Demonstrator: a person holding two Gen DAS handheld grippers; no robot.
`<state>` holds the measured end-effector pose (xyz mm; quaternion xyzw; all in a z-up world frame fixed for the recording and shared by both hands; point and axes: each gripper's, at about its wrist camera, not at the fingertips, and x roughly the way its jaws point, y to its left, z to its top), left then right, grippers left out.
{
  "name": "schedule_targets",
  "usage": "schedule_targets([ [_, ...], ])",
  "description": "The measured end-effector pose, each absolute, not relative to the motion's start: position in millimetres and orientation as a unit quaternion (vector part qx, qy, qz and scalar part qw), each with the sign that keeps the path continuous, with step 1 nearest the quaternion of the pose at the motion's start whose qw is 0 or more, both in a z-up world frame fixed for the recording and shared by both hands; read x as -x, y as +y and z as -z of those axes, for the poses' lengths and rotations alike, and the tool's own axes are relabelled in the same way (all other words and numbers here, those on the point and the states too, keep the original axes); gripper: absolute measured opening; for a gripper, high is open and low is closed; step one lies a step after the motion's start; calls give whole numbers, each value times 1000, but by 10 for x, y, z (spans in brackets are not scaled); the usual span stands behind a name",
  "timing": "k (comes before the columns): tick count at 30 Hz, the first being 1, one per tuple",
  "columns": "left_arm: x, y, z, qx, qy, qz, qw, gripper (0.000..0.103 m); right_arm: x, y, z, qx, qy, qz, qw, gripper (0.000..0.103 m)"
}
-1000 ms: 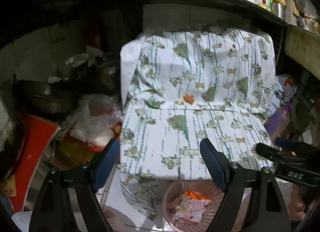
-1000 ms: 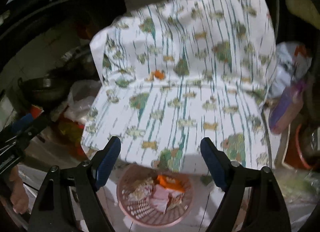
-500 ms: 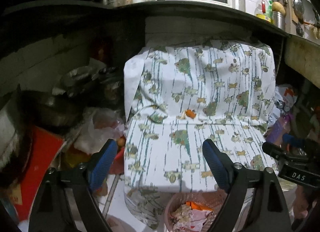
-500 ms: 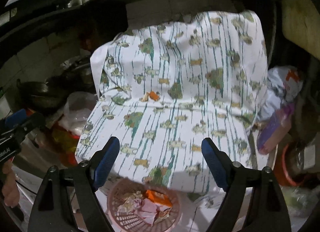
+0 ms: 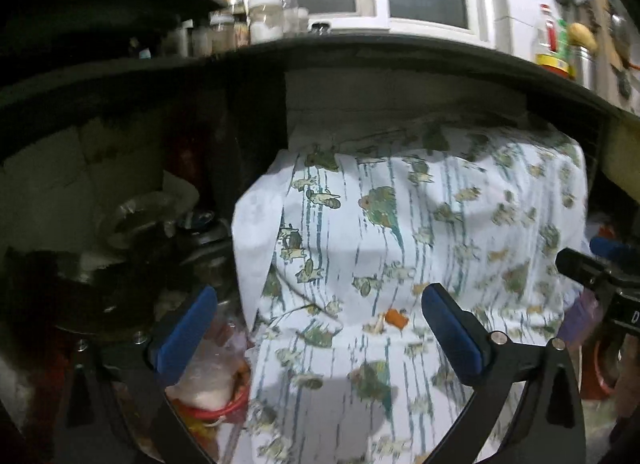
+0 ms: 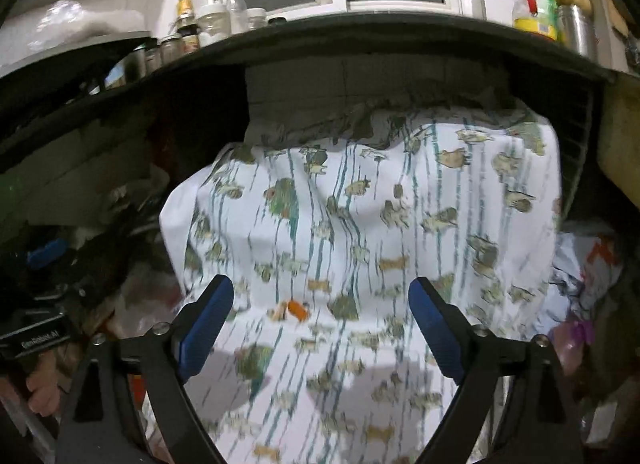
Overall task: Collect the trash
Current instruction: 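Raise both tools toward the small orange scrap on the cloth, then close the right tool on the small orange scrap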
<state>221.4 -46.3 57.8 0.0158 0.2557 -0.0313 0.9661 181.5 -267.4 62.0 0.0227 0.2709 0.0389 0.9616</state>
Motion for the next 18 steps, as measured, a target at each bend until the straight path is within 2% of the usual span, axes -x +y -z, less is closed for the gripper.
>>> schedule_targets([
  [4,-2685,-397,-313,-2,289,20,957,103,-2352,-2647,-354,-44,306,-48,950,88],
  [12,-3431,-429,259,-62,358,35,931,103,-3217,-2432,602,-17,422,-76,903,87],
  [15,-3646,-383,426,-59,381,35,922,103,-3487,-2386,926,-24,460,-89,883,77],
  [18,-3775,-321,528,-47,393,27,918,103,-3730,-2331,1247,-38,499,-106,859,60],
])
